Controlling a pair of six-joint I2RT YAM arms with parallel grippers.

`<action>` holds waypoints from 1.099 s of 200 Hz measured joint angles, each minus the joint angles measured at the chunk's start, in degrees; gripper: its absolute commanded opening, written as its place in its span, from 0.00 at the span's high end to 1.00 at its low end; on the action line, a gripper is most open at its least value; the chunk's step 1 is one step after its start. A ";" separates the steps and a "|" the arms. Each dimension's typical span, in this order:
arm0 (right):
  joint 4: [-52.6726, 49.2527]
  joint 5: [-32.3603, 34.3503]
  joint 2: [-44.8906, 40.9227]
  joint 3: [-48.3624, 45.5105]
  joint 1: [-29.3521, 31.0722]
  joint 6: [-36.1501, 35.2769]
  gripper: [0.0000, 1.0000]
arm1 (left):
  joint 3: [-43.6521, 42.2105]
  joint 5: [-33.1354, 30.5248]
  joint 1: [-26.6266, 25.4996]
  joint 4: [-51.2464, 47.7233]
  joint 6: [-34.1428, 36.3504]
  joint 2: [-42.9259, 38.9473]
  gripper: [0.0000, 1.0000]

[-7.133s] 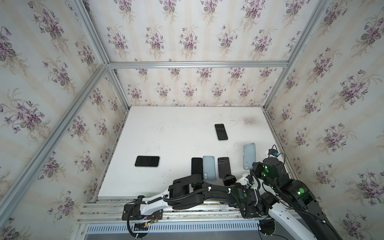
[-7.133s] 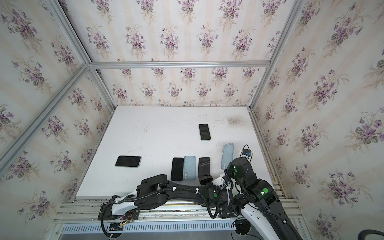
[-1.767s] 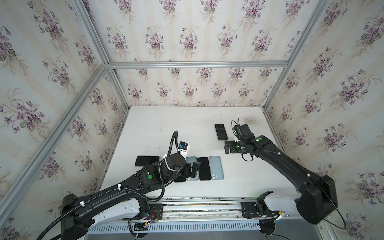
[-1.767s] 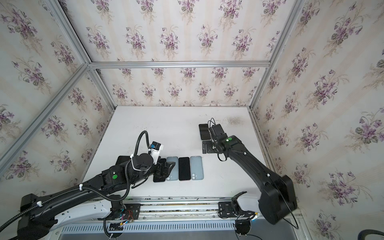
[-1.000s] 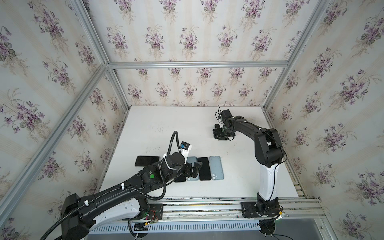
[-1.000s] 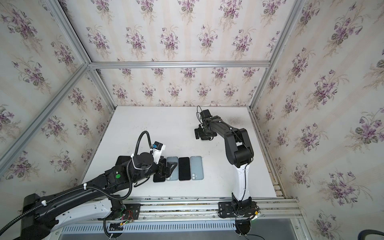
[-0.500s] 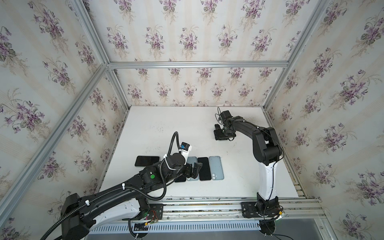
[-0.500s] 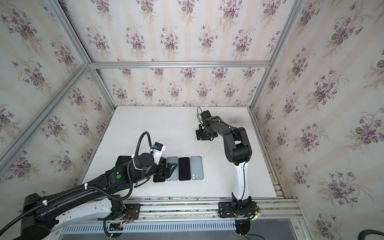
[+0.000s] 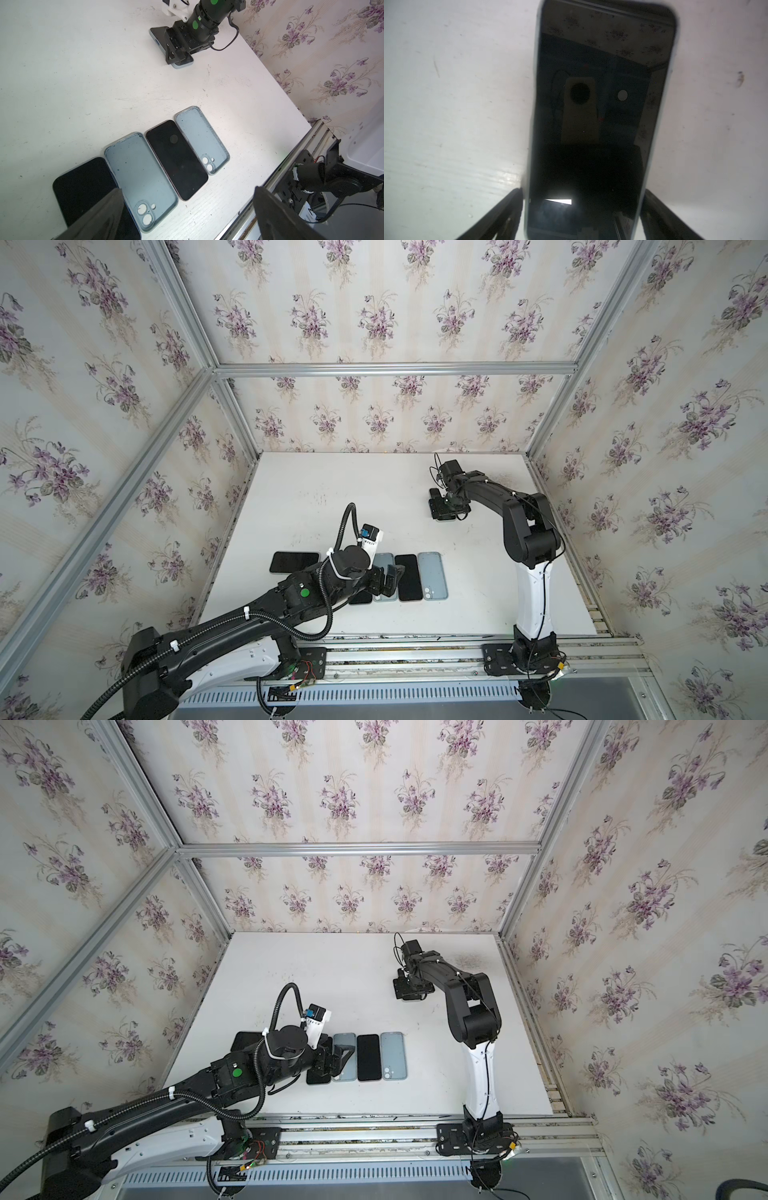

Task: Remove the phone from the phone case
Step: 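Lower the right gripper and close it on the cased black phone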

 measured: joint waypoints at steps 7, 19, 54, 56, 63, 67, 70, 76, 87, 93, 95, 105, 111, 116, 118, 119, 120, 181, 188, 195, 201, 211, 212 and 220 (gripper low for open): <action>0.00 0.00 0.00 0.00 0.00 0.00 0.14 | 0.00 0.13 0.02 0.00 0.00 0.00 0.00; 0.00 0.04 0.00 -0.02 -0.04 0.00 0.16 | 0.00 0.37 0.11 0.00 0.00 -0.07 0.00; 0.59 -0.04 -0.35 -0.66 -0.04 0.02 0.20 | 0.00 0.59 0.37 0.35 -0.04 -0.13 0.00; 0.76 -0.04 -0.42 -0.81 -0.04 0.02 0.20 | 0.00 0.59 0.39 0.39 -0.07 -0.13 0.00; 1.05 -0.07 -0.63 -1.18 -0.04 0.04 0.21 | 0.00 0.66 0.44 0.59 -0.07 -0.13 0.00; 1.11 -0.11 -0.76 -1.38 -0.04 0.04 0.21 | 0.00 0.76 0.50 0.70 -0.09 -0.13 0.00; 1.27 -0.11 -0.85 -1.55 -0.04 0.04 0.22 | 0.00 0.81 0.52 0.79 -0.15 -0.13 0.00; 1.42 -0.11 -1.01 -1.81 -0.04 0.09 0.23 | 0.00 0.81 0.63 0.87 -0.20 -0.11 0.00; 1.84 -0.15 -1.33 -2.34 -0.04 0.26 0.24 | 0.00 0.87 0.76 0.92 -0.22 -0.11 0.00; 1.92 -0.13 -1.49 -2.60 -0.04 0.46 0.25 | 0.00 0.87 0.83 0.96 -0.22 -0.09 0.00; 2.10 -0.15 -1.55 -2.73 -0.04 0.48 0.25 | 0.00 0.90 0.85 0.98 -0.22 -0.09 0.00; 2.49 -0.11 -1.90 -3.32 -0.04 0.70 0.26 | 0.00 0.96 1.03 1.16 -0.22 -0.07 0.00; 2.78 -0.13 -2.10 -3.65 -0.04 0.85 0.28 | 0.00 0.98 1.11 1.27 -0.24 0.00 0.00; 3.04 -0.15 -2.32 -3.98 -0.04 0.98 0.29 | 0.00 0.98 1.22 1.31 -0.28 0.07 0.00; 3.06 -0.11 -2.40 -4.11 -0.04 1.07 0.29 | 0.00 0.98 1.29 1.31 -0.33 0.09 0.00; 3.08 -0.09 -2.43 -4.15 -0.04 1.07 0.29 | 0.00 1.01 1.31 1.31 -0.35 0.11 0.00; 3.10 -0.09 -2.47 -4.17 -0.04 1.07 0.29 | 0.00 1.01 1.36 1.31 -0.39 0.13 0.00; 5.22 -1.20 -6.40 -9.51 -0.04 2.56 0.41 | 0.00 3.74 4.48 2.51 -1.73 1.07 0.00; 5.95 -1.20 -7.06 -10.32 -0.04 2.62 0.43 | 0.00 3.98 4.81 2.84 -1.84 1.18 0.00; 6.60 -1.25 -7.63 -11.15 -0.04 3.04 0.44 | 0.00 4.39 5.18 3.19 -1.95 1.38 0.00; 7.08 -1.38 -8.20 -11.87 -0.04 3.32 0.45 | 0.00 4.90 5.53 3.43 -2.12 1.57 0.00; 7.93 -1.44 -9.05 -13.09 -0.04 3.65 0.47 | 0.00 5.46 6.16 3.91 -2.34 2.01 0.00; 7.98 -1.46 -9.11 -13.20 -0.04 3.65 0.47 | 0.00 5.49 6.21 3.96 -2.36 2.03 0.00; 8.87 -1.62 -9.81 -14.16 -0.04 4.07 0.48 | 0.00 5.90 6.67 4.39 -2.58 2.36 0.00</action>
